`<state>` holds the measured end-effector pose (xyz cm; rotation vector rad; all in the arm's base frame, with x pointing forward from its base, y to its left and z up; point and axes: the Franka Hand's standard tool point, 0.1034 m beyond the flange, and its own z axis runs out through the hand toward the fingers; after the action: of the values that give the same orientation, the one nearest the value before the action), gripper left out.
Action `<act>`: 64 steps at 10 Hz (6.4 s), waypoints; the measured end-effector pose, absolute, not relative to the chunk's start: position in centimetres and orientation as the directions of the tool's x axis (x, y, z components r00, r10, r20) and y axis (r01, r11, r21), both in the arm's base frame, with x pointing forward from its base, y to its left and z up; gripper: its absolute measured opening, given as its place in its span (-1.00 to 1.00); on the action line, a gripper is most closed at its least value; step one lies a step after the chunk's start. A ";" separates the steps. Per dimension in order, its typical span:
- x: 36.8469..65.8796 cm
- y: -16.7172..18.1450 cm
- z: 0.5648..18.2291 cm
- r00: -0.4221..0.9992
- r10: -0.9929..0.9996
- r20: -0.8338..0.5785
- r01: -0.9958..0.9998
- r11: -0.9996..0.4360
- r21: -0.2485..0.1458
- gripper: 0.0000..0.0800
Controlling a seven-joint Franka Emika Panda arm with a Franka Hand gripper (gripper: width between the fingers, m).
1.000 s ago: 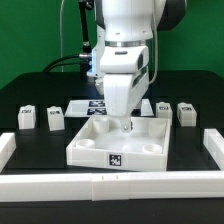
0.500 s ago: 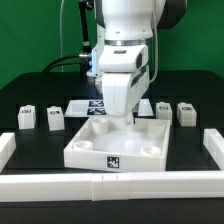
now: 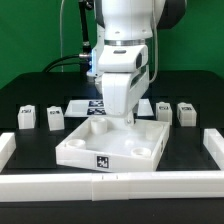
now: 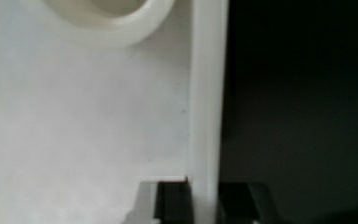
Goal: Assemble one leg
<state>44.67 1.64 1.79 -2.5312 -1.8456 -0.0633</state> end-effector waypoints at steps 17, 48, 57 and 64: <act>48.9 7.2 1.8 0.065 0.998 0.012 0.998 -0.065 0.003 -0.86; 43.9 12.7 4.3 1.000 0.025 0.014 0.026 -0.998 -0.058 0.62; 41.9 13.4 4.3 0.962 -0.032 -0.270 -0.040 -0.999 -0.021 0.62; 40.0 14.3 3.5 0.630 0.063 -0.774 0.027 -0.998 -0.059 0.62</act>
Offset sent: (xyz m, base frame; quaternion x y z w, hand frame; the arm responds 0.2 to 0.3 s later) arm 0.0261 0.0148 -0.0131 0.0356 -0.0146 -0.1224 0.9917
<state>39.96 14.33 3.51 -2.7981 -0.0765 1.3317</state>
